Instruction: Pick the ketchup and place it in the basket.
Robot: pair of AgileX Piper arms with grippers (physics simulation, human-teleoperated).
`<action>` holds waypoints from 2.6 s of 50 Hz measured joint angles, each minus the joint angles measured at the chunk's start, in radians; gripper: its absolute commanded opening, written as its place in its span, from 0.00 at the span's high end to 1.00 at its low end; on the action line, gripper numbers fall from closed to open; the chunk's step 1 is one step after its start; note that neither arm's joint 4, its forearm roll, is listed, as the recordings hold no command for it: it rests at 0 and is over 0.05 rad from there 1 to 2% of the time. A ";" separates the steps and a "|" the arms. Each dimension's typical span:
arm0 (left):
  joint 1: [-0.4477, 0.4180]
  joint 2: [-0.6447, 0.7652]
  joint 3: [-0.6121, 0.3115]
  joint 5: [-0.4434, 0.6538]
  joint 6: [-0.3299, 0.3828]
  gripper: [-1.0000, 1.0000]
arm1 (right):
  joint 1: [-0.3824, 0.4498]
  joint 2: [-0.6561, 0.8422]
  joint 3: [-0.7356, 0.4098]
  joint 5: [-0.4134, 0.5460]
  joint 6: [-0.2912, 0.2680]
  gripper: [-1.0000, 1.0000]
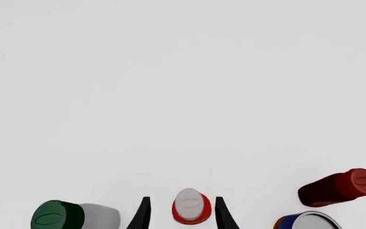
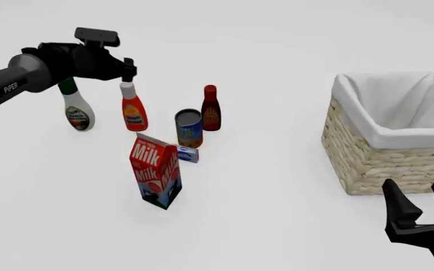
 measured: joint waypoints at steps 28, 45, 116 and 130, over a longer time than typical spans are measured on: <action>-0.008 0.054 -0.017 -0.017 -0.029 0.00 | -0.002 0.045 0.000 -0.035 0.000 0.00; -0.013 0.094 -0.043 -0.022 -0.046 0.00 | -0.006 0.063 0.000 -0.048 0.003 0.00; -0.001 0.081 0.030 -0.055 -0.088 1.00 | -0.009 0.051 0.000 -0.038 0.004 0.00; 0.009 -0.017 0.055 -0.039 -0.067 1.00 | -0.014 -0.037 0.000 0.028 0.006 0.00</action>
